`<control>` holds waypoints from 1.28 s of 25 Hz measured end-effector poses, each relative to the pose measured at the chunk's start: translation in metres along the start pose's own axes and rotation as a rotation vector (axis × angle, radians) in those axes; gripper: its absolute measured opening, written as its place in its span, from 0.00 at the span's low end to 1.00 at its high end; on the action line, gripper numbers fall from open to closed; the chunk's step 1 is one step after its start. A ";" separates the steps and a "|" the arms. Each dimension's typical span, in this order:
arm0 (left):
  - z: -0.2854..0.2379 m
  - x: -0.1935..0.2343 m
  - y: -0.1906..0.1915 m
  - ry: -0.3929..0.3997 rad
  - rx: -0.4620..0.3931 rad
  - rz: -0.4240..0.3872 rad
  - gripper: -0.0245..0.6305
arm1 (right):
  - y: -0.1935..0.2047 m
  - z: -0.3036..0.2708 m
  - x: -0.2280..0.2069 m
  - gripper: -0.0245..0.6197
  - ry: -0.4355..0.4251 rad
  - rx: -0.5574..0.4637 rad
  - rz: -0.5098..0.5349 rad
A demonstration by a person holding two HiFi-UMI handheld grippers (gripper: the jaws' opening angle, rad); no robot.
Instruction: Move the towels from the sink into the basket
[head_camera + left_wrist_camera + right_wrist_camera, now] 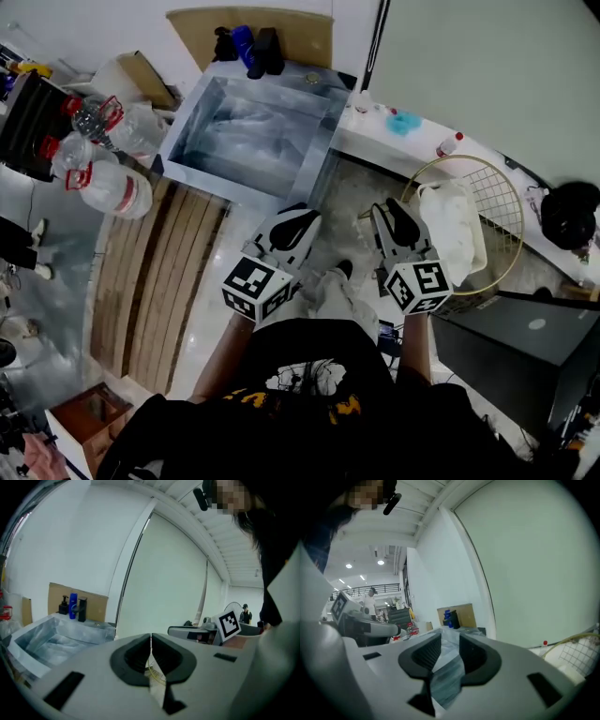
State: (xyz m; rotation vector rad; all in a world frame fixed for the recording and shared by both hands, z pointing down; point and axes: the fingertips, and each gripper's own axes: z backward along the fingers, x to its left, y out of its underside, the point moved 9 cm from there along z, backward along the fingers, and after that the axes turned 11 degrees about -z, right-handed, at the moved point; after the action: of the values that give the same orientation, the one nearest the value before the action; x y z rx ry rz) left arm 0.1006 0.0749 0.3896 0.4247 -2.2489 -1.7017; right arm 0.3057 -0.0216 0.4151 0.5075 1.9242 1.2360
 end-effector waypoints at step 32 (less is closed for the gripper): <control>0.115 -0.029 0.022 -0.015 -0.103 -0.044 0.05 | 0.022 0.078 0.107 0.05 0.042 -0.070 0.147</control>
State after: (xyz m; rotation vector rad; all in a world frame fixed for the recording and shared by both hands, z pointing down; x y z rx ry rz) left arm 0.0802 0.1933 0.3790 0.4427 -2.1649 -1.8391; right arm 0.2993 0.1063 0.3747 0.6001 1.8991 1.4126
